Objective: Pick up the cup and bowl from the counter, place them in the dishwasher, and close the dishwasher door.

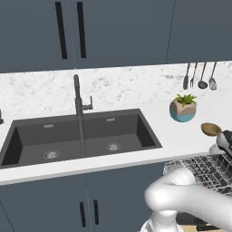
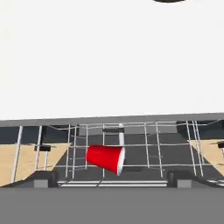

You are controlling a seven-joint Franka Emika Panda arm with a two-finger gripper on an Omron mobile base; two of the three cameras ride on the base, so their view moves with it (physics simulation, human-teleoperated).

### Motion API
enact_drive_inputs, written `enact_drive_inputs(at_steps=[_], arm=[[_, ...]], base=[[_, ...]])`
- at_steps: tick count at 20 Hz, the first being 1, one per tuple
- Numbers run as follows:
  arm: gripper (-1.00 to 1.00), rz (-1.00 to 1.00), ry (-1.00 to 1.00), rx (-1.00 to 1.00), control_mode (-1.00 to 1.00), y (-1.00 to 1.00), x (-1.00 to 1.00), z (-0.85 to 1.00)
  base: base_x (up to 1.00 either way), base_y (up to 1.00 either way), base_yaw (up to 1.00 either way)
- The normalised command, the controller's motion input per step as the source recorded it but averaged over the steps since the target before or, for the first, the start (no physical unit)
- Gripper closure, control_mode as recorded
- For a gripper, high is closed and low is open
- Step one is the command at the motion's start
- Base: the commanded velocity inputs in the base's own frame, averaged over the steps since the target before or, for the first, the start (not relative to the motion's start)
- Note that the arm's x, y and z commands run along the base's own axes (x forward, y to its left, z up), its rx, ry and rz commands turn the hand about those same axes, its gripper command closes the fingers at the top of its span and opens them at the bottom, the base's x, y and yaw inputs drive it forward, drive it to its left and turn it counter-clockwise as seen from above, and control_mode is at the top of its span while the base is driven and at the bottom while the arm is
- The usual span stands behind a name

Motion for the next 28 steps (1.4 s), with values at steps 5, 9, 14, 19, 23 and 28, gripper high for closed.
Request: enact_drive_inputs(at_steps=[5,9,14,19,23,28], arm=[[-1.0,0.0,0.0,-0.49,-1.0,0.28,-0.01,1.0],[-1.0,-0.01,0.07,-0.41,-1.0,0.54,0.18,1.0],[-1.0,-0.03,0.03,-0.21,-1.0,0.24,0.38,0.64],[-1.0,0.0,0.0,0.01,-1.0,-0.01,0.66,-0.13],[-1.0,0.0,0.0,0.01,-1.0,-0.02,0.55,-0.02],[-1.0,0.0,0.0,0.0,-1.0,-0.2,0.34,-0.38]], base=[[0.0,0.0,0.0],[0.0,0.0,0.0],[0.0,0.0,0.0],[0.0,0.0,0.0],[0.0,0.0,0.0],[0.0,0.0,0.0]])
